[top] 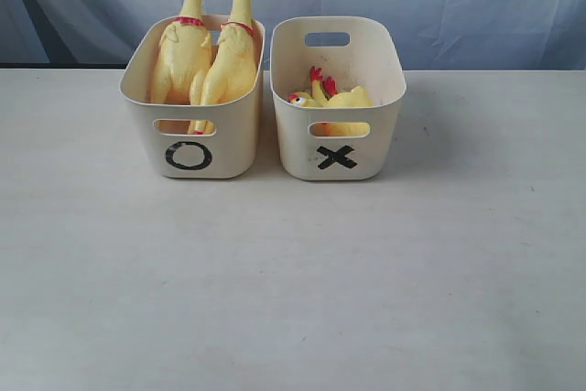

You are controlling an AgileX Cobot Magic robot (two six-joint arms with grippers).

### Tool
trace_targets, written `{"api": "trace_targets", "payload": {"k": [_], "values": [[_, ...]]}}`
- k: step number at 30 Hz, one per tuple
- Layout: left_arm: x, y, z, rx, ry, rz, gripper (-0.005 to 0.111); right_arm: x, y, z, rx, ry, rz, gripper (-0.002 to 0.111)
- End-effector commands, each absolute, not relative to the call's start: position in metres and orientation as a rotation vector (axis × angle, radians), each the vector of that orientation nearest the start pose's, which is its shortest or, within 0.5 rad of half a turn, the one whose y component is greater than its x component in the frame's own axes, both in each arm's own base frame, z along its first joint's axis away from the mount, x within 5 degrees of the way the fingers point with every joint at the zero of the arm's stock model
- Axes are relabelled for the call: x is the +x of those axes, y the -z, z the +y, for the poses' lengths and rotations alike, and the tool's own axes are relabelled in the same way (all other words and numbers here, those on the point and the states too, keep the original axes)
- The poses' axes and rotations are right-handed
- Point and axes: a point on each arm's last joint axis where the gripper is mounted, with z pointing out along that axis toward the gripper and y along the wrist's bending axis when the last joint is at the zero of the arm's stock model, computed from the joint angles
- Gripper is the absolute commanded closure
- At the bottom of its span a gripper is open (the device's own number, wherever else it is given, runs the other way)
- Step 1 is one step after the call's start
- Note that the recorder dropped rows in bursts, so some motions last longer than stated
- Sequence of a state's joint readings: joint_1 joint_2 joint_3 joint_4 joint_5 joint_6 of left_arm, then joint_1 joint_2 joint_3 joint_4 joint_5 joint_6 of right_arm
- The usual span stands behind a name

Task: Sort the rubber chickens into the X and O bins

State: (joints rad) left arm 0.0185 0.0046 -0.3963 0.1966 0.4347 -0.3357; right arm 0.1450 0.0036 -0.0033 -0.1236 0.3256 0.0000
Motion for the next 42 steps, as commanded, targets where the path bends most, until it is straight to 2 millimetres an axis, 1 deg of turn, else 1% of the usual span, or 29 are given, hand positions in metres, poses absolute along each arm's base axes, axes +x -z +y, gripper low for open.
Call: {"api": "trace_targets", "payload": {"k": [1, 3, 5, 7, 11, 20, 22, 24, 25, 28, 31, 32, 35, 42], "values": [[0.026, -0.291, 0.007, -0.210, 0.076, 1.534, 0.107, 0.054, -0.185, 0.004, -0.204, 0.017, 1.786, 0.109], [0.030, -0.280, 0.005, -0.233, 0.128, 1.564, 0.107, 0.054, -0.185, 0.004, -0.204, 0.017, 1.786, 0.109], [0.035, -0.266, 0.004, -0.249, 0.152, 1.607, 0.107, 0.054, -0.185, 0.004, -0.204, 0.017, 1.786, 0.109], [0.040, -0.251, 0.005, -0.243, 0.123, 1.652, 0.107, 0.054, -0.185, 0.004, -0.204, 0.017, 1.786, 0.109], [0.045, -0.229, 0.007, -0.229, 0.073, 1.720, 0.107, 0.054, -0.185, 0.004, -0.204, 0.017, 1.786, 0.109], [0.050, -0.193, 0.007, -0.239, 0.067, 1.825, 0.107, 0.054, -0.185, 0.004, -0.204, 0.017, 1.786, 0.109], [0.052, -0.181, 0.006, -0.239, 0.071, 1.843, 0.107, 0.054, -0.185, 0.004, -0.205, 0.020, 1.788, 0.109], [0.054, -0.186, 0.005, -0.218, 0.084, 1.766, 0.107, 0.054, -0.185, 0.004, -0.204, 0.018, 1.788, 0.109], [0.055, -0.193, 0.004, -0.202, 0.097, 1.697, 0.107, 0.054, -0.185, 0.004, -0.204, 0.018, 1.788, 0.109], [0.056, -0.195, 0.003, -0.213, 0.125, 1.671, 0.107, 0.054, -0.185, 0.004, -0.204, 0.018, 1.788, 0.109], [0.056, -0.195, 0.000, -0.332, 0.284, 1.659, 0.107, 0.054, -0.185, 0.004, -0.204, 0.018, 1.788, 0.109], [0.056, -0.195, 0.000, -0.340, 0.294, 1.658, 0.107, 0.054, -0.185, 0.004, -0.204, 0.018, 1.788, 0.109], [0.056, -0.195, 0.002, -0.280, 0.213, 1.666, 0.107, 0.054, -0.185, 0.004, -0.204, 0.018, 1.788, 0.109], [0.056, -0.195, 0.002, -0.279, 0.214, 1.661, 0.107, 0.054, -0.185, 0.004, -0.204, 0.018, 1.784, 0.109]]}}
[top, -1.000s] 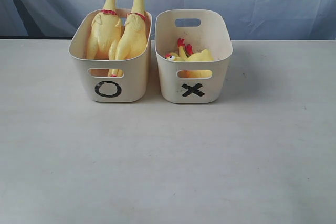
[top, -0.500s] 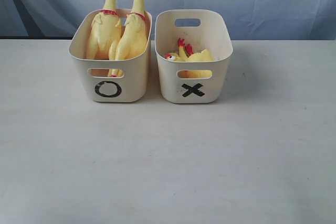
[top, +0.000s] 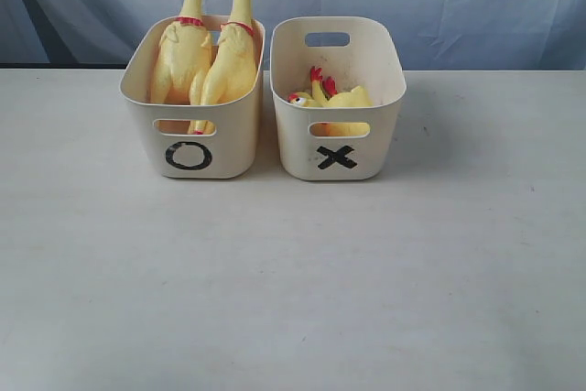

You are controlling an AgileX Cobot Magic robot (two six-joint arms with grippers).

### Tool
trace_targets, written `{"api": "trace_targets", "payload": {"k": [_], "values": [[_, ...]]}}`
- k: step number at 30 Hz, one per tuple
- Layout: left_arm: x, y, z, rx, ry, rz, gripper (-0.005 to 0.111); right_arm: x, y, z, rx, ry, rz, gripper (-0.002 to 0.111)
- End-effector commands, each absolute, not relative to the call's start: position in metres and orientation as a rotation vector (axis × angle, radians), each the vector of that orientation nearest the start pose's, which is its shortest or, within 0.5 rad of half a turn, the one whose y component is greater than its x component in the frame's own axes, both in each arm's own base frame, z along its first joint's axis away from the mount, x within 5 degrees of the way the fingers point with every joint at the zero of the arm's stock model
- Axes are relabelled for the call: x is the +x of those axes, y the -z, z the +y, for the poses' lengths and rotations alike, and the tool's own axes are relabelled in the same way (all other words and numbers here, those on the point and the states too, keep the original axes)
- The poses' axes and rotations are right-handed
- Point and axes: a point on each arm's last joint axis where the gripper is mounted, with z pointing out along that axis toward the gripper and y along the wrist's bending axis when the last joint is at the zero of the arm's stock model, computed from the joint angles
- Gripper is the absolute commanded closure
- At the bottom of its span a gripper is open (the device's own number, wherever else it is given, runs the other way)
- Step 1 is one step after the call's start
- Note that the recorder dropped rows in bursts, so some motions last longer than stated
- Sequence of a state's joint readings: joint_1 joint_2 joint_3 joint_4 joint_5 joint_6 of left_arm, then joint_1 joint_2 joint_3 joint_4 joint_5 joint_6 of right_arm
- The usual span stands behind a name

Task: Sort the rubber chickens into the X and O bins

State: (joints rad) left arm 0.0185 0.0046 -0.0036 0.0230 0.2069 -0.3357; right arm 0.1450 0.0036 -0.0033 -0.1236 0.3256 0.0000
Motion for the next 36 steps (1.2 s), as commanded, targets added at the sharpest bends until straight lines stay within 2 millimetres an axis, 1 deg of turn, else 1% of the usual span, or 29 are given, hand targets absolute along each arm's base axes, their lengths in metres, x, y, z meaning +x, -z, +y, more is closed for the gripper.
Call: {"api": "trace_targets", "payload": {"k": [1, 7, 8, 9, 10, 11, 19, 36], "values": [[0.0559, -0.1952, 0.0016, -0.279, 0.214, 1.663, 0.107, 0.0541, -0.1853, 0.0042, -0.204, 0.017, 1.780, 0.109], [0.0557, -0.1938, 0.0017, -0.259, 0.190, 1.680, 0.107, 0.0546, -0.1878, 0.0046, -0.203, 0.014, 1.752, 0.109], [0.0557, -0.1940, 0.0021, -0.147, 0.085, 1.689, 0.107, 0.0546, -0.1878, 0.0046, -0.203, 0.014, 1.752, 0.109], [0.0557, -0.1940, 0.0022, -0.090, 0.032, 1.693, 0.107, 0.0546, -0.1878, 0.0046, -0.203, 0.014, 1.752, 0.109], [0.0558, -0.1942, 0.0023, 0.037, -0.082, 1.693, 0.107, 0.0546, -0.1878, 0.0046, -0.203, 0.014, 1.752, 0.109], [0.0558, -0.1942, 0.0023, 0.057, -0.099, 1.693, 0.107, 0.0546, -0.1878, 0.0046, -0.203, 0.014, 1.752, 0.109], [0.0554, -0.1918, 0.0020, -0.003, -0.041, 1.719, 0.107, 0.0545, -0.1871, 0.0045, -0.203, 0.015, 1.760, 0.109], [0.0555, -0.1922, 0.0020, -0.002, -0.041, 1.715, 0.107, 0.0541, -0.1852, 0.0041, -0.205, 0.020, 1.782, 0.109]]}}
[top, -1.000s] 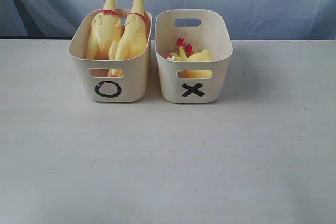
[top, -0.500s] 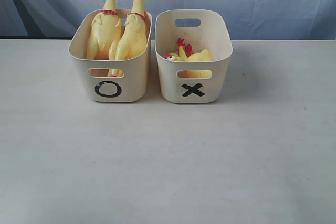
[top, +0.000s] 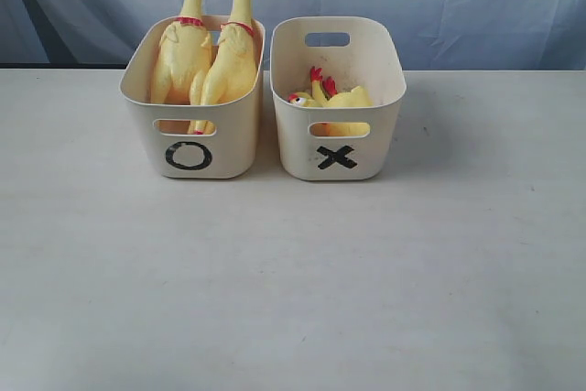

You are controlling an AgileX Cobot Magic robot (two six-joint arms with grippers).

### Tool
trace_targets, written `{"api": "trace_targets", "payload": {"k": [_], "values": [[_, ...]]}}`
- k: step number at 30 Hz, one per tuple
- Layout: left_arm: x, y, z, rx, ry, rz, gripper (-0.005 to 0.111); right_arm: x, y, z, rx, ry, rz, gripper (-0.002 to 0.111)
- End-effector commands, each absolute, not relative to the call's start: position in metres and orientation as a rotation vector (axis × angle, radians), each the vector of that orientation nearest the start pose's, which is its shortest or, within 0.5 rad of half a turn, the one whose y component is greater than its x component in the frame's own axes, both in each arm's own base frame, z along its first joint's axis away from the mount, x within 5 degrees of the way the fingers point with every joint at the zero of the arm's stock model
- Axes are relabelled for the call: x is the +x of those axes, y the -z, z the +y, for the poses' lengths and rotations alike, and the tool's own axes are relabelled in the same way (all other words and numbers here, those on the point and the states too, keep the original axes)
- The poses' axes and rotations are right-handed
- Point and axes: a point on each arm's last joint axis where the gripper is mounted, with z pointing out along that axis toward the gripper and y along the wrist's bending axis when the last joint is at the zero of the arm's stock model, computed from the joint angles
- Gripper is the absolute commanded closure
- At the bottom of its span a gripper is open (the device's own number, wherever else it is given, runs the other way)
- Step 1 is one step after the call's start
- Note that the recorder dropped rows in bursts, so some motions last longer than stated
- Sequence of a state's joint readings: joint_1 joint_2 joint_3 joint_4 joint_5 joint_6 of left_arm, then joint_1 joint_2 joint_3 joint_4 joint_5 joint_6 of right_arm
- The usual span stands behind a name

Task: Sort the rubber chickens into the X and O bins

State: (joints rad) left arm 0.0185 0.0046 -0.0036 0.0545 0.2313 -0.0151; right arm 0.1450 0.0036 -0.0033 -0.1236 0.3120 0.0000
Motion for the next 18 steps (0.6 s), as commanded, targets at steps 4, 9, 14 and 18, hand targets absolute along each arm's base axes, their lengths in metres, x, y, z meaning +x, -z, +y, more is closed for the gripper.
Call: {"api": "trace_targets", "payload": {"k": [4, 9, 14, 18], "values": [[0.0555, -0.1922, 0.0020, -0.002, -0.041, 1.715, 0.107, 0.0537, -0.1833, 0.0040, -0.202, 0.015, 1.804, 0.109], [0.0555, -0.1922, 0.0020, -0.002, -0.041, 1.715, 0.107, 0.0537, -0.1833, 0.0040, -0.202, 0.015, 1.804, 0.109], [0.0555, -0.1921, 0.0020, -0.005, -0.039, 1.716, 0.107, 0.0537, -0.1833, 0.0040, -0.202, 0.015, 1.804, 0.109], [0.0555, -0.1925, 0.0020, -0.004, -0.039, 1.712, 0.107, 0.0540, -0.1847, 0.0042, -0.201, 0.014, 1.787, 0.109]]}}
